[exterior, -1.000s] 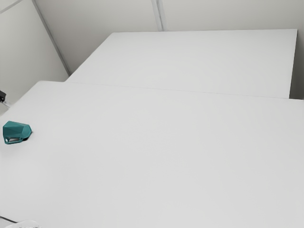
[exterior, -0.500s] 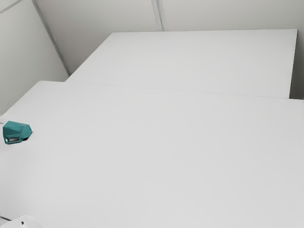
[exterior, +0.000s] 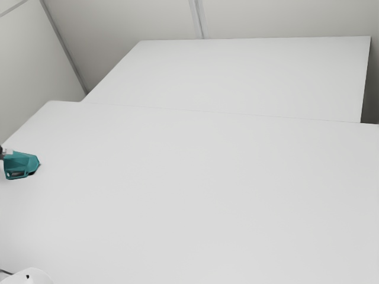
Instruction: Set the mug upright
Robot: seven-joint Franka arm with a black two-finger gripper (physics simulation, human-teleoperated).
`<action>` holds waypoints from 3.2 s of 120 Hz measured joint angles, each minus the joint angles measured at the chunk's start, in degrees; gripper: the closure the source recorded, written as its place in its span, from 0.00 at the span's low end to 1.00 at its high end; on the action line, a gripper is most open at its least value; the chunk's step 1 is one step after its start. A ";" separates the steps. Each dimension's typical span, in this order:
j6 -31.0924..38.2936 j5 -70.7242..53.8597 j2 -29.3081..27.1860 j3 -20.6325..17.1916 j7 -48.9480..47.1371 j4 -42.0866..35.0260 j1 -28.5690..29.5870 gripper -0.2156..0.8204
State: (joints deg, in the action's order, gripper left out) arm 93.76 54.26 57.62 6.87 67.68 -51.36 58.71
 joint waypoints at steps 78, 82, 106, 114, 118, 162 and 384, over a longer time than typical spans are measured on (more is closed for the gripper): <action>1.19 2.94 -0.91 -0.14 5.47 -6.08 -1.42 0.41; 1.27 2.92 -0.95 -0.17 5.64 -6.18 -1.49 0.49; 1.87 2.73 -2.13 -0.19 6.26 -6.35 -2.65 0.74; 2.05 2.64 -2.88 -0.17 6.41 -6.40 -3.26 0.80; 2.10 2.60 -3.30 -0.16 6.46 -6.43 -3.57 0.82; 3.76 -0.14 -11.42 0.62 6.36 -16.63 -8.02 0.94; 34.92 -68.22 -57.56 -6.85 -88.46 -74.35 -54.15 0.97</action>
State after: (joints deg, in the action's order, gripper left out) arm 128.68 -13.97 0.06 0.02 -20.79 -125.71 4.56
